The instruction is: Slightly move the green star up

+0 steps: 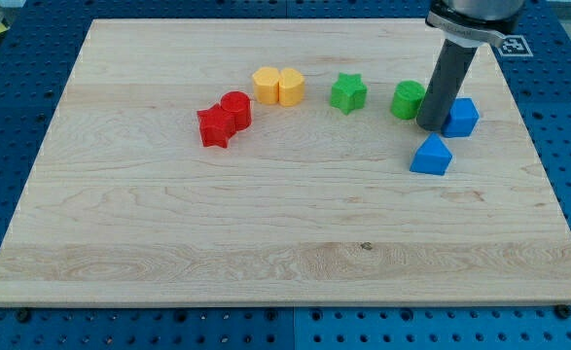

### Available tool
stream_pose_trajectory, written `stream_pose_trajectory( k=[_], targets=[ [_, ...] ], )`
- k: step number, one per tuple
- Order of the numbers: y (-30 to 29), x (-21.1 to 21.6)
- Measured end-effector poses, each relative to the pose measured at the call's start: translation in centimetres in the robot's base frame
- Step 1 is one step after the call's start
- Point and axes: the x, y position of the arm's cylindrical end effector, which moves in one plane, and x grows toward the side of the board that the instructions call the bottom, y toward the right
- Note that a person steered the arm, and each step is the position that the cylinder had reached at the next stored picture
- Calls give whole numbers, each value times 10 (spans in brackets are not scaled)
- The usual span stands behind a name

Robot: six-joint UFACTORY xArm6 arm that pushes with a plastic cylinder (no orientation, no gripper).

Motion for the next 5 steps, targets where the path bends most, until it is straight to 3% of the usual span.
stream_pose_trajectory(
  k=[2,4,5],
  targets=[
    [-5,-17],
    [-24,25],
    [-54,16]
  ],
)
